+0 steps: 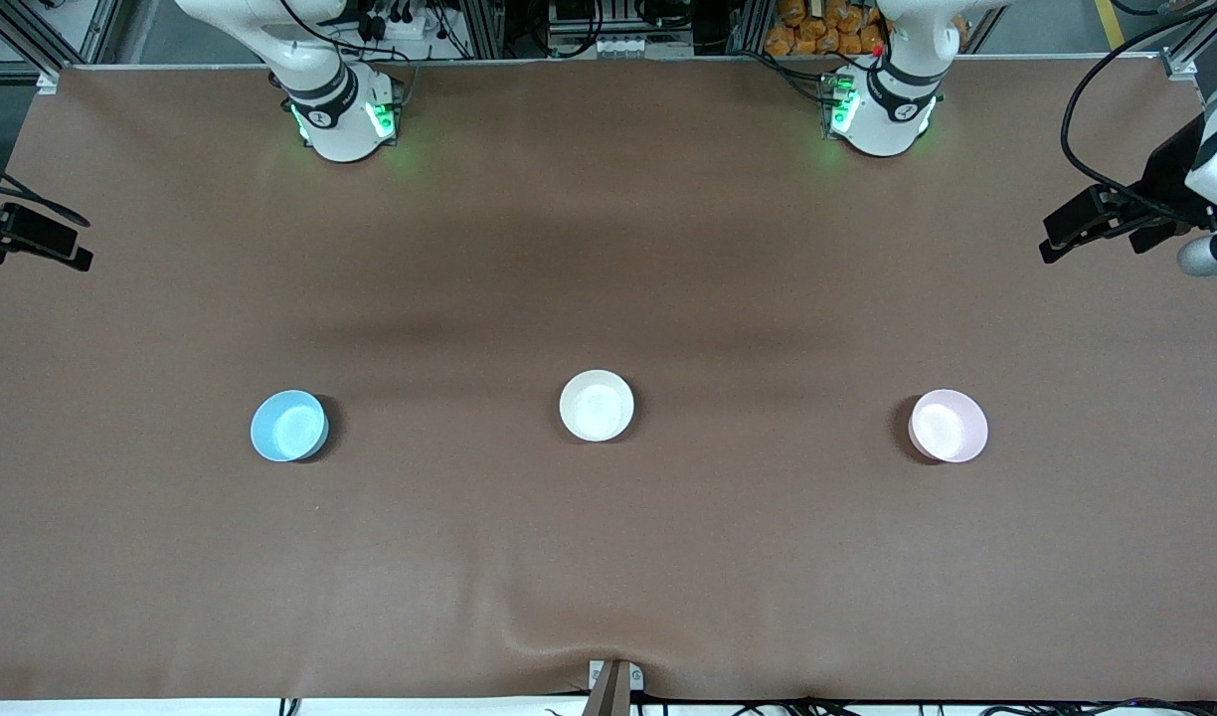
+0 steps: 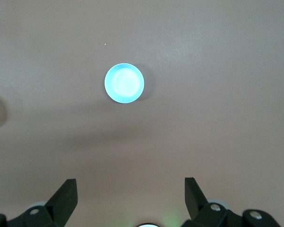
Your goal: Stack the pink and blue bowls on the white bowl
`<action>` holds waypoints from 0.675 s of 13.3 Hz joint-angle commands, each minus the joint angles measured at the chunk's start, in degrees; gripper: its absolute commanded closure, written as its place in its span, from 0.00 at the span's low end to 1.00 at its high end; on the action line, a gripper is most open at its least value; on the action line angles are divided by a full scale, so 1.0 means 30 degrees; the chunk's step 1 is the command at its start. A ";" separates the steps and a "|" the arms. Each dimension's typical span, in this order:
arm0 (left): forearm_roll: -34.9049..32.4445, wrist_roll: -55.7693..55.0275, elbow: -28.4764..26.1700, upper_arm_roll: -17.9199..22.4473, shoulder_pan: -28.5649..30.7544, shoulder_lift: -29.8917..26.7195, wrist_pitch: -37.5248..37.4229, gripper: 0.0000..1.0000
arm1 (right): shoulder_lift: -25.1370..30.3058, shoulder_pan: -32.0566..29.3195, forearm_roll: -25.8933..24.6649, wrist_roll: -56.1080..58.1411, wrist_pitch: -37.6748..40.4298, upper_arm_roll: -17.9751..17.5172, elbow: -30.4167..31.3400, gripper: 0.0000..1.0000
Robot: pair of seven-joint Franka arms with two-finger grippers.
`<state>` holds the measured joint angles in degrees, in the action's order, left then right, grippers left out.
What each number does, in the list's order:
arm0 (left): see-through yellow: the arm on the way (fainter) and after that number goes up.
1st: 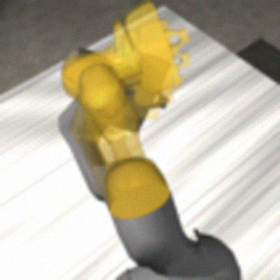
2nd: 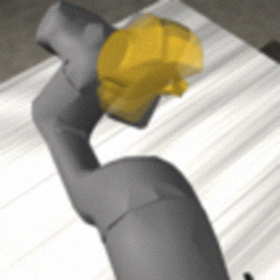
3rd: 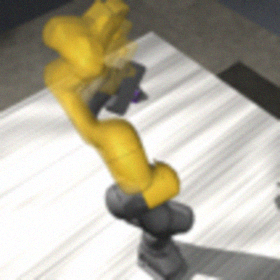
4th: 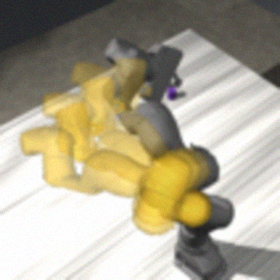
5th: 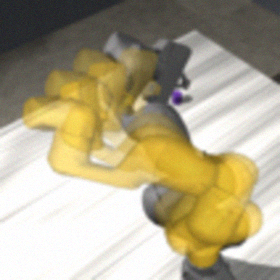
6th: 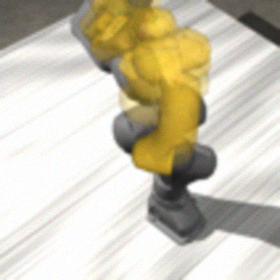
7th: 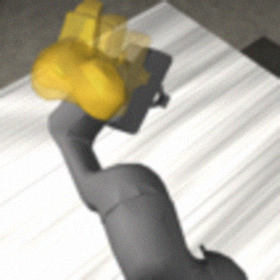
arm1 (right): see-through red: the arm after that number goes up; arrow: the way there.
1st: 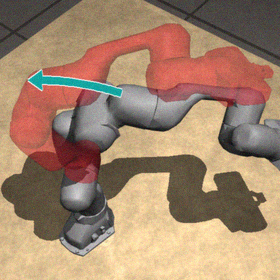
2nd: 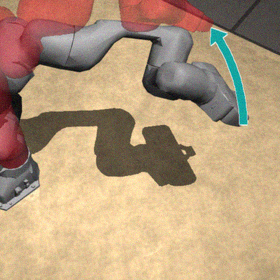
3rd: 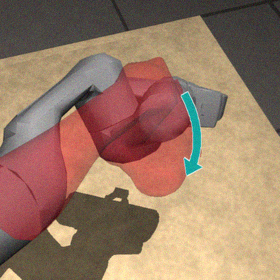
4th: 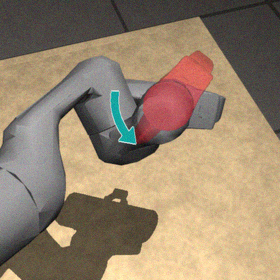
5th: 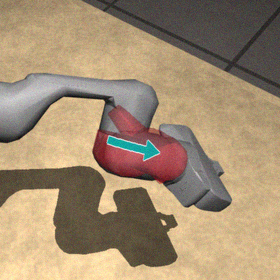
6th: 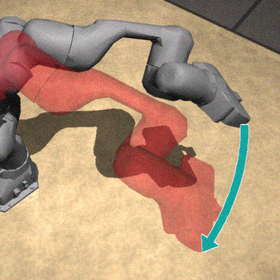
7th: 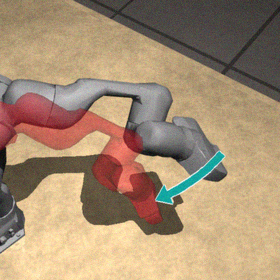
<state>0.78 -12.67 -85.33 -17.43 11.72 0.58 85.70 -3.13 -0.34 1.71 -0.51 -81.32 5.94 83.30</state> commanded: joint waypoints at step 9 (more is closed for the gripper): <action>-0.0467 0.0588 0.0318 -0.0107 0.0018 0.0218 -0.0354 0.00 | 0.0253 0.0054 -0.0219 -0.0005 0.0240 -0.0018 0.0036 0.00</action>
<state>0.56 -12.36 -85.32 -17.46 11.76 0.77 85.48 -3.13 -0.34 1.68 -0.51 -81.29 5.94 83.30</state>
